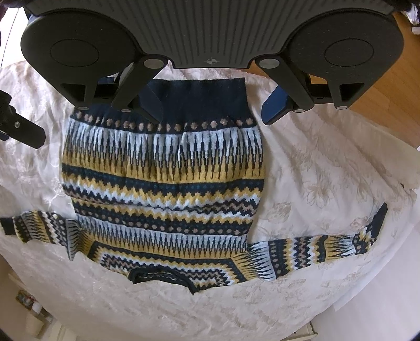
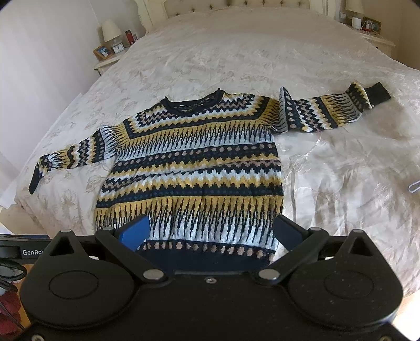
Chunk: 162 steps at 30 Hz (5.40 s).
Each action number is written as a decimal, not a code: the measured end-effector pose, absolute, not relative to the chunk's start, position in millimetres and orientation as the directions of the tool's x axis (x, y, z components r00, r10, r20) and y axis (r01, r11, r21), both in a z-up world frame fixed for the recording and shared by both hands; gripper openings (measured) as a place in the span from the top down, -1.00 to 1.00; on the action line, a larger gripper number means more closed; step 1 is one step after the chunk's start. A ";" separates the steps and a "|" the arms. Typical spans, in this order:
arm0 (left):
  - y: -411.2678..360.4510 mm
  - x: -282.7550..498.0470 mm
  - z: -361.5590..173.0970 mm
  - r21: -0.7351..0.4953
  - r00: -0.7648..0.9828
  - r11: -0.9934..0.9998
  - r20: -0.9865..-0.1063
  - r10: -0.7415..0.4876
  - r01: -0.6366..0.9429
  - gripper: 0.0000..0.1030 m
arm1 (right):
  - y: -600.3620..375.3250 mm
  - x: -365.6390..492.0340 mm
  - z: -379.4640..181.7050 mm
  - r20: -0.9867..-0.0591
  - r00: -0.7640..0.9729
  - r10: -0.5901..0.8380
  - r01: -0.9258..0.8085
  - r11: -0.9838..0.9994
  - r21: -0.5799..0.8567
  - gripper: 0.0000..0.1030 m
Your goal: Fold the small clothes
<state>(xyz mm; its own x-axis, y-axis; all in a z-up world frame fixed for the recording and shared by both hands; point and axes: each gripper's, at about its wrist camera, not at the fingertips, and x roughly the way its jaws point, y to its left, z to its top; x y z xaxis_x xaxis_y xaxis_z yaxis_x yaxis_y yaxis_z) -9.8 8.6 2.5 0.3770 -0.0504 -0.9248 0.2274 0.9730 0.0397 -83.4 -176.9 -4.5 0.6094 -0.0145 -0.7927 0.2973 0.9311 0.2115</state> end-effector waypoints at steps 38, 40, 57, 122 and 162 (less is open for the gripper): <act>-0.9 -8.2 -9.6 0.041 0.338 0.971 -0.940 -0.043 0.238 -0.59 | -177.1 -82.1 -13.4 -0.798 0.602 0.009 0.302 0.923 0.239 -0.96; -0.5 -7.9 -11.5 0.038 0.334 0.971 -0.942 -0.044 0.237 -0.59 | -179.0 -81.9 -16.6 -0.801 0.598 0.015 0.306 0.920 0.246 -0.96; 12.9 27.1 -33.7 0.041 0.304 0.975 -0.952 -0.028 0.218 -0.49 | -224.1 -48.4 -73.6 -0.871 0.490 0.035 0.382 0.890 0.250 -0.93; 4.5 164.5 -106.6 0.050 0.236 0.897 -0.970 -0.061 0.439 -0.48 | -191.4 106.3 -136.9 -0.920 0.370 0.133 0.259 0.936 0.240 -0.06; -64.5 163.8 -123.3 -0.124 0.298 0.970 -0.937 -0.184 0.208 -0.62 | -477.5 89.8 -48.2 -0.797 0.604 0.017 0.359 0.887 0.291 -0.90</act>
<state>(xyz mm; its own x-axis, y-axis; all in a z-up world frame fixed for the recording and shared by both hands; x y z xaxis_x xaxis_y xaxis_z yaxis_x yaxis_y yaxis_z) 163.8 -64.5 -123.3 0.2981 -0.1835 -0.9367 0.2075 0.9703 -0.1241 89.8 -477.5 -48.2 0.6044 0.0166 -0.7965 0.3592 0.8867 0.2910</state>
